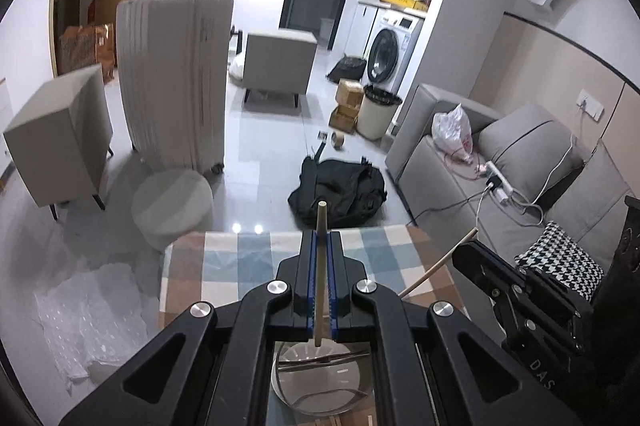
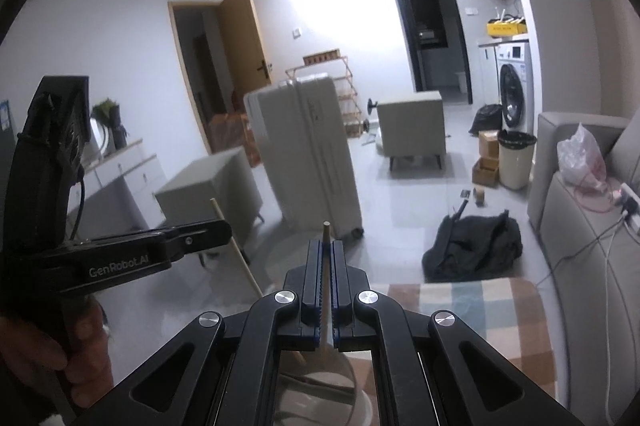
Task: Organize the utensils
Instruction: 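Lift both held chopsticks up over the white utensil holder, then open both tools to drop the chopsticks into the holder, then withdraw both tools from the holder back toward the chopstick bundle, then lower the right tool and close it on one chopstick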
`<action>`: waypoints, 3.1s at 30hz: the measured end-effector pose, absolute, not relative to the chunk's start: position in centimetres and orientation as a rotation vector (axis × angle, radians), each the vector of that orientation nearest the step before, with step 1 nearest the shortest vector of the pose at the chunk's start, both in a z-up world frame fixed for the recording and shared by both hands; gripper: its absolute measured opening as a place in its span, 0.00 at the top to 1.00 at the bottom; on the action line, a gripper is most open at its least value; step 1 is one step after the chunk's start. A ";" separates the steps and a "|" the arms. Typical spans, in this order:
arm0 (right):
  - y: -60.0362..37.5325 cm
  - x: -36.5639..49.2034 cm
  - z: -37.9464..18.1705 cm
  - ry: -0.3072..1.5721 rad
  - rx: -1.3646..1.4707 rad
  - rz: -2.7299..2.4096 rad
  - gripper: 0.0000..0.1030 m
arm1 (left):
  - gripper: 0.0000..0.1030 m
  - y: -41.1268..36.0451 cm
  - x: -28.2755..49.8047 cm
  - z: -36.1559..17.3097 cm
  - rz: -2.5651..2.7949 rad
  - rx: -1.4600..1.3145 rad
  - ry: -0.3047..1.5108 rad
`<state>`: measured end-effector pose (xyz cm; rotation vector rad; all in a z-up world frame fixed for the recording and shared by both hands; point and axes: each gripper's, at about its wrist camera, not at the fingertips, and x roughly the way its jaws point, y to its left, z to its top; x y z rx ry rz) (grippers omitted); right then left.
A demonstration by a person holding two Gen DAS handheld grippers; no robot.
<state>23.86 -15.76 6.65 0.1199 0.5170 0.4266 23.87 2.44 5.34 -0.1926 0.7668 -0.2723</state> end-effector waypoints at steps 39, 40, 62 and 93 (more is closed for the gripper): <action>-20.7 9.9 7.9 0.555 0.272 0.339 0.33 | 0.22 3.4 11.4 9.5 -0.116 -0.172 0.743; -20.7 9.1 8.0 0.552 0.269 0.335 0.30 | 0.19 3.3 10.9 9.5 -0.108 -0.165 0.734; -21.0 2.1 2.2 0.674 0.231 0.303 0.10 | 0.13 1.2 4.9 2.9 -0.064 -0.088 0.722; -15.8 15.7 -15.7 1.319 0.046 0.267 0.66 | 0.13 6.0 9.7 -7.1 0.009 -0.264 1.003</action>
